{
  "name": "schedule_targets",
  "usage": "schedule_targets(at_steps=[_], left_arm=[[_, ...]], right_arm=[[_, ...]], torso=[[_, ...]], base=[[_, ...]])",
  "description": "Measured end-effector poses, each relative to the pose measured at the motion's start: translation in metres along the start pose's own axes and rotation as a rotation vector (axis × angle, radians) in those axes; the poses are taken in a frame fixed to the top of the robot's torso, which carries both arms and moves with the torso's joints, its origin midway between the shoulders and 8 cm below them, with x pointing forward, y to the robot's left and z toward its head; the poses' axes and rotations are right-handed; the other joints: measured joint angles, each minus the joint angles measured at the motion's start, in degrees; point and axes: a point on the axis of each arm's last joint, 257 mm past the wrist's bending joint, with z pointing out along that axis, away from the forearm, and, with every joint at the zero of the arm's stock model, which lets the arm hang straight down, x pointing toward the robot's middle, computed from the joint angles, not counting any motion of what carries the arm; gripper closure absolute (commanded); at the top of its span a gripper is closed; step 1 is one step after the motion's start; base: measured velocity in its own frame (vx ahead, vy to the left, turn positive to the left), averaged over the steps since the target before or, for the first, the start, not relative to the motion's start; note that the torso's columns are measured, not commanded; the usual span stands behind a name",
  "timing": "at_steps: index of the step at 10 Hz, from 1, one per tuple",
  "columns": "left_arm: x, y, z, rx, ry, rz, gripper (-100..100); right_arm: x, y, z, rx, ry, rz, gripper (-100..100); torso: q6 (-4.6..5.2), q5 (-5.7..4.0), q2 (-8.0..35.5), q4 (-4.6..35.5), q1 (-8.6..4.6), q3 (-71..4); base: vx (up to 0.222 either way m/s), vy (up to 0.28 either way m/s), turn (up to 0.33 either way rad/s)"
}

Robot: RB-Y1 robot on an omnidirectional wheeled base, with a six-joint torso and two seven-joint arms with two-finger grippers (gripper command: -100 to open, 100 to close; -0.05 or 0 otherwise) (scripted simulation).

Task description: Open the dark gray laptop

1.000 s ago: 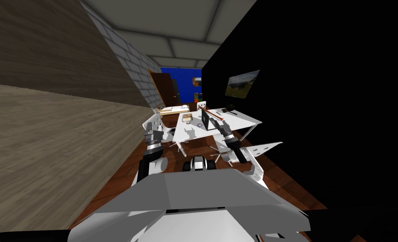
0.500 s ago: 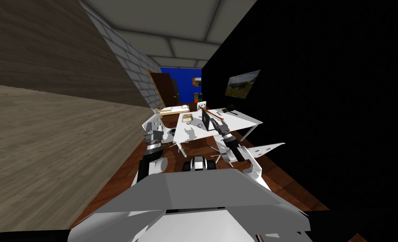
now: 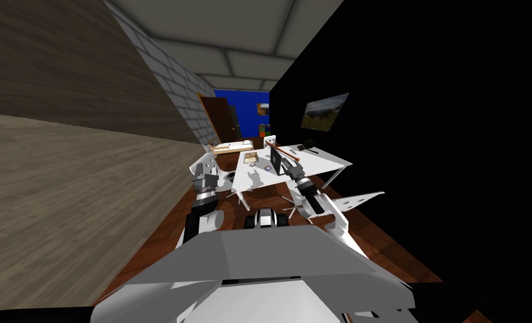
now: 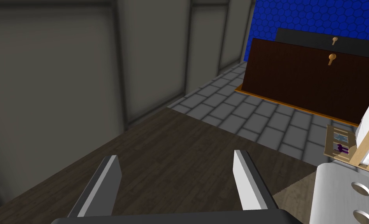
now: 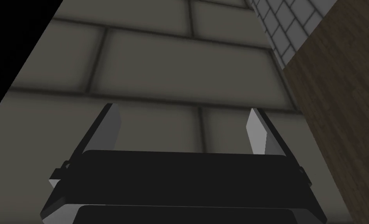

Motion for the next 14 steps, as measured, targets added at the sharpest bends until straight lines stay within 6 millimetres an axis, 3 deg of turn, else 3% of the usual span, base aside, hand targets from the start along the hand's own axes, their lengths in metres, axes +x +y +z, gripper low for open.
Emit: schedule_targets(at_steps=[14], left_arm=[[0.0, 0.0, 0.0, 0.0, 0.0, 0.0, 0]], right_arm=[[0.048, 0.007, 0.012, -0.101, 0.123, -0.701, -100]], torso=[[0.0, -0.01, 0.0, 0.0, -0.01, 0.0]], base=[[0.022, 0.019, -0.005]])
